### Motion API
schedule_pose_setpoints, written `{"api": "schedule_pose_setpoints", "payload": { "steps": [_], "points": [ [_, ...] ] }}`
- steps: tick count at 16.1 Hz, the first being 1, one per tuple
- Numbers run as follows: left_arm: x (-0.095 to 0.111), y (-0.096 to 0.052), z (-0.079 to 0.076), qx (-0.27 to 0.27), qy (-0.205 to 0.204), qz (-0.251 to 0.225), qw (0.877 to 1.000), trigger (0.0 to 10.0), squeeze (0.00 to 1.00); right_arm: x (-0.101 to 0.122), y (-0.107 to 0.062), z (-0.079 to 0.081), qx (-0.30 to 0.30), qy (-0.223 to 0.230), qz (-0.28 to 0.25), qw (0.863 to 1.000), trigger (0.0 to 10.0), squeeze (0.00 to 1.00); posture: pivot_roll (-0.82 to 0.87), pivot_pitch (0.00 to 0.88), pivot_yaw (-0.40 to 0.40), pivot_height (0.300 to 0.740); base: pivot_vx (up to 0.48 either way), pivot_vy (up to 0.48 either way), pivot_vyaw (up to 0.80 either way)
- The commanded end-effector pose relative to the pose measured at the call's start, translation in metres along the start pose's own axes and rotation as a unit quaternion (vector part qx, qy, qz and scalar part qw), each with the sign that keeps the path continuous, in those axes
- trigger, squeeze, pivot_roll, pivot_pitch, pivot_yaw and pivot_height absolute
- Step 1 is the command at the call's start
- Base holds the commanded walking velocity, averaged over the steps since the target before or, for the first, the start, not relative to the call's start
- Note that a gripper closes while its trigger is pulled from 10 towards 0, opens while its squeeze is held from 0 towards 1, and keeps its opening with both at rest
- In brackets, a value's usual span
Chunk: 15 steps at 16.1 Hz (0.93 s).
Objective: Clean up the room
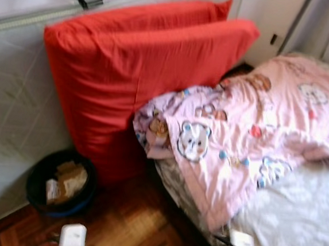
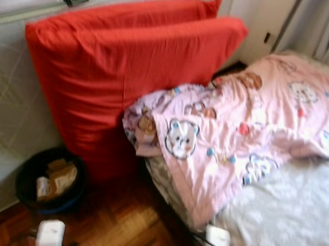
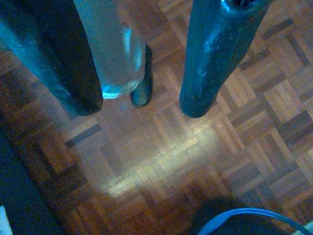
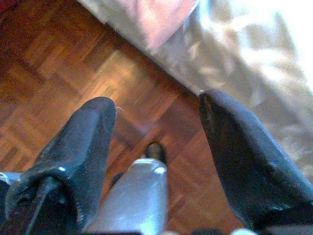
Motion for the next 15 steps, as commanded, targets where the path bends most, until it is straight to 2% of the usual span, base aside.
{"api": "schedule_pose_setpoints", "payload": {
  "steps": [1,6,7,8,9,10,11,12,14,15],
  "points": [
    [-0.007,-0.002,0.015,0.017,0.002,0.014,1.0,10.0,0.0,0.001,0.002,0.016,0.017,0.004,0.0,1.0,10.0,0.0,0.06,0.124,-0.02,0.74,0.322,0.0,0.0],
    [0.002,-0.003,0.016,0.021,-0.002,-0.02,1.0,10.0,0.0,0.014,0.004,0.024,0.029,0.011,-0.026,0.999,10.0,0.0,0.06,0.131,-0.018,0.74,0.064,0.0,0.0],
    [0.009,-0.004,0.017,0.026,-0.015,-0.05,0.998,10.0,0.0,0.036,0.006,0.031,0.043,0.01,-0.064,0.997,10.0,0.0,0.06,0.134,-0.023,0.74,0.0,0.0,0.0],
    [0.01,-0.004,0.017,0.027,-0.016,-0.057,0.998,10.0,0.0,0.042,0.006,0.033,0.046,0.008,-0.073,0.996,10.0,0.0,0.06,0.134,-0.023,0.74,0.0,0.0,0.0],
    [0.016,-0.006,0.017,0.026,-0.028,-0.083,0.996,10.0,0.0,0.063,0.007,0.036,0.056,0.007,-0.111,0.992,10.0,0.0,0.06,0.136,-0.029,0.74,0.0,0.0,0.0],
    [0.018,-0.006,0.016,0.024,-0.037,-0.092,0.995,10.0,0.0,0.072,0.006,0.037,0.06,0.008,-0.126,0.99,10.0,0.0,0.06,0.135,-0.03,0.74,0.0,0.0,0.0],
    [0.024,-0.008,0.013,0.012,-0.035,-0.113,0.993,10.0,0.0,0.091,0.005,0.039,0.069,0.01,-0.16,0.985,10.0,0.0,0.05,0.133,-0.033,0.74,0.0,0.0,0.0],
    [0.104,-0.011,0.014,0.005,-0.019,-0.247,0.969,10.0,0.0,0.1,0.003,0.039,0.073,0.013,-0.178,0.981,10.0,0.0,0.05,0.131,-0.035,0.74,0.0,0.0,0.0],
    [0.167,-0.031,0.011,-0.005,0.004,-0.359,0.933,10.0,0.0,0.114,0.0,0.04,0.078,-0.003,-0.208,0.975,10.0,0.0,0.04,0.129,-0.036,0.74,0.0,0.0,0.0],
    [0.177,-0.043,0.007,-0.009,0.011,-0.396,0.918,10.0,0.0,0.124,-0.004,0.043,0.086,-0.017,-0.236,0.968,10.0,0.0,0.04,0.123,-0.036,0.74,0.0,0.0,0.0]
  ]
}}
Point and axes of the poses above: a point about 5 cm out from each wrist's last joint towards the gripper, its own y axis pointing out of the wrist towards the gripper, its own x axis along the axis of the wrist's last joint, z = x × y, the point moved 5 cm from there along y, pointing out of the wrist towards the gripper, and after that the axes turned 2 degrees about y, right-handed, at the moved point
